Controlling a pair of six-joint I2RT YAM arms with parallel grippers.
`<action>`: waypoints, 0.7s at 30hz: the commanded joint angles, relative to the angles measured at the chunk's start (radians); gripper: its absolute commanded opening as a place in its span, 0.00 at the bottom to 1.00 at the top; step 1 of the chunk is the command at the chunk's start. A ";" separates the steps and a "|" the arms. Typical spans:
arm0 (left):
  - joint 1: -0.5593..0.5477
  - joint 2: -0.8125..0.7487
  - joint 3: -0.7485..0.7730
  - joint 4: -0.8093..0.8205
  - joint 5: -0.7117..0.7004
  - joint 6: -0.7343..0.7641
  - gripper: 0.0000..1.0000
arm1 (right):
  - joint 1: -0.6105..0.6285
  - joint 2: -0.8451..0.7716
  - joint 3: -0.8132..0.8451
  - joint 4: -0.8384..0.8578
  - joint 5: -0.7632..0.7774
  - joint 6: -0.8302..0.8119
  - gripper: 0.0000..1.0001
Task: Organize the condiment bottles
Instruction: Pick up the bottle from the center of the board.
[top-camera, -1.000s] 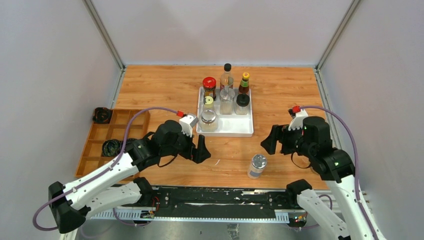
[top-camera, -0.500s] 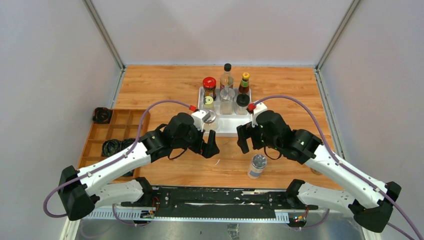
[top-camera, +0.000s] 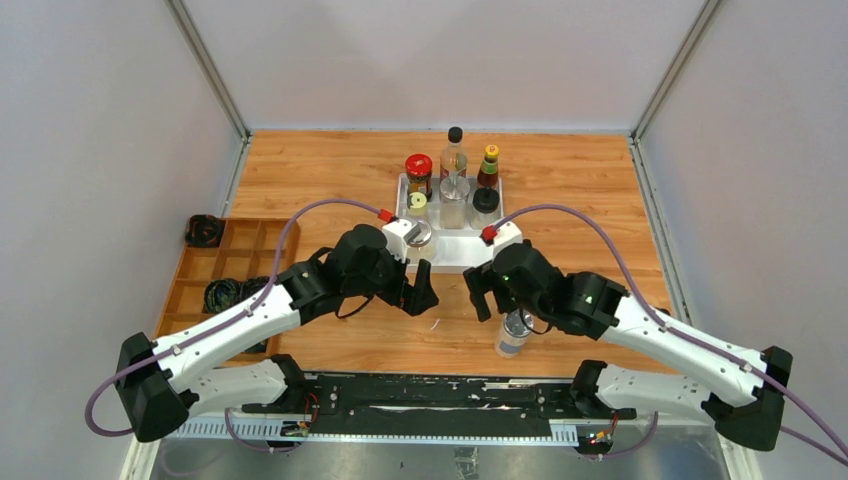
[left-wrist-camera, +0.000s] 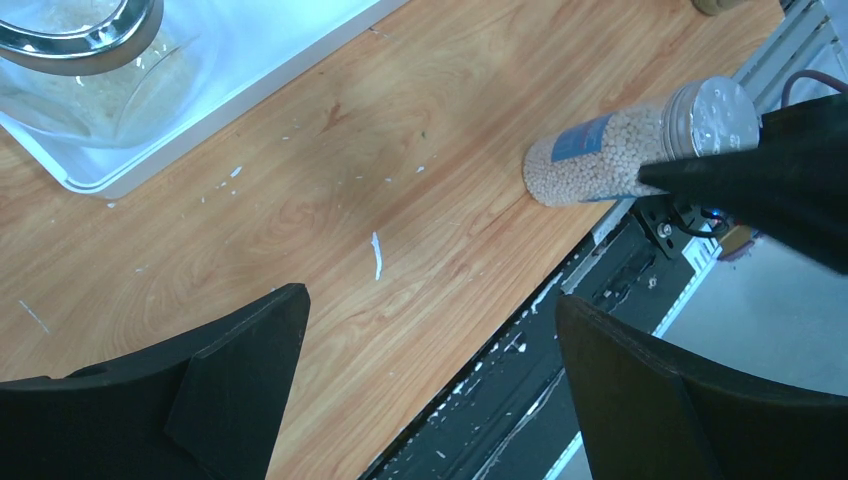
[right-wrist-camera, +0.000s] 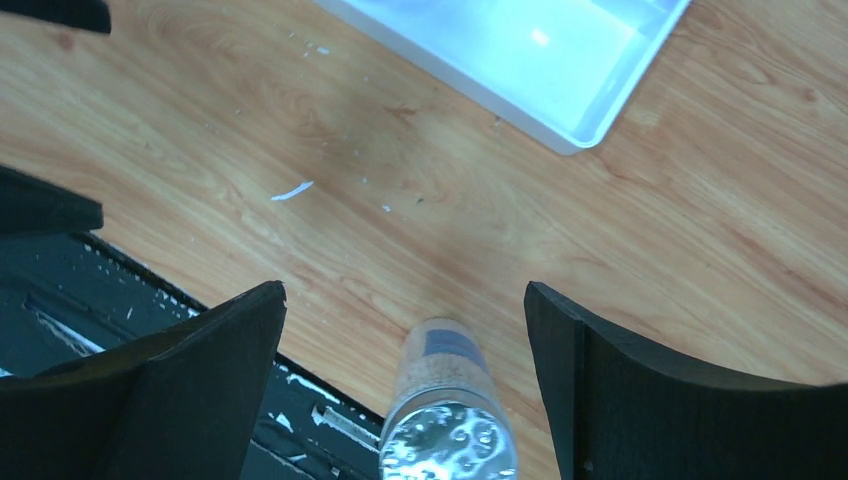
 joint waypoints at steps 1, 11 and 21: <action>-0.009 -0.045 0.008 0.008 -0.022 -0.010 1.00 | 0.108 0.052 0.020 -0.046 0.117 0.062 0.95; -0.009 -0.118 -0.040 0.006 -0.031 -0.018 1.00 | 0.113 -0.032 -0.067 -0.050 0.214 0.110 0.95; -0.009 -0.098 -0.043 0.025 0.002 -0.023 1.00 | 0.114 -0.147 -0.131 -0.152 0.261 0.251 0.94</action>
